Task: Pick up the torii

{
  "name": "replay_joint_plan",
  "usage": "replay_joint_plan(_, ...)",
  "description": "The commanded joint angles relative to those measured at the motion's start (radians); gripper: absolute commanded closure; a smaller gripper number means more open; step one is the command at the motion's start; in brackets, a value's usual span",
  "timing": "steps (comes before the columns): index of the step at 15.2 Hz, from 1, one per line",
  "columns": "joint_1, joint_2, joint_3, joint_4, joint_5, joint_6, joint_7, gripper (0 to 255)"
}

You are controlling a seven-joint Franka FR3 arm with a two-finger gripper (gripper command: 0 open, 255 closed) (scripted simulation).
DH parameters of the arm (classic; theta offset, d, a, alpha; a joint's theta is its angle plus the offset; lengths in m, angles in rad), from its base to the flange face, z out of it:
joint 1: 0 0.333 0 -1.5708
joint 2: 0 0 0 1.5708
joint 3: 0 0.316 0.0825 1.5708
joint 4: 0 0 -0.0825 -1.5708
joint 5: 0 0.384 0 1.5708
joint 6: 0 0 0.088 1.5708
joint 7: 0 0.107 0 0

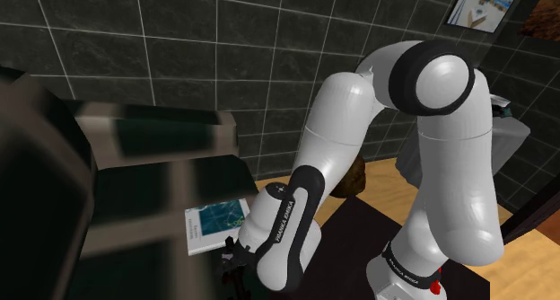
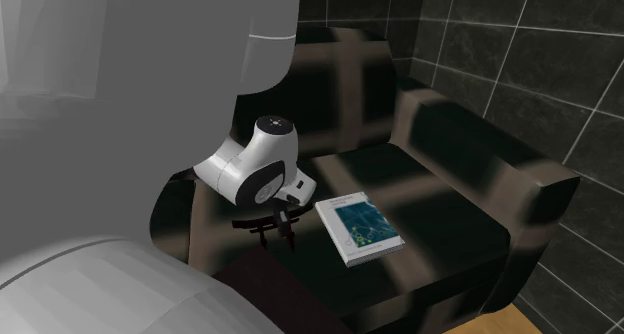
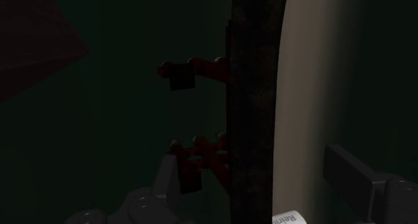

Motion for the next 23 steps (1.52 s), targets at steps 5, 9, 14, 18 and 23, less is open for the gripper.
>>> replay_joint_plan(5, -0.003, 0.005, 0.002, 0.001, -0.002, 0.005, -0.001, 255)
replay_joint_plan(9, -0.003, 0.006, 0.002, 0.000, -0.002, 0.005, -0.001, 255)
replay_joint_plan(14, 0.006, -0.074, 0.000, -0.025, 0.014, -0.048, 0.008, 255)
replay_joint_plan(18, 0.025, -0.157, -0.013, -0.046, 0.026, -0.110, 0.019, 255)
replay_joint_plan(23, 0.064, -0.260, -0.049, -0.069, 0.027, -0.191, 0.043, 255)
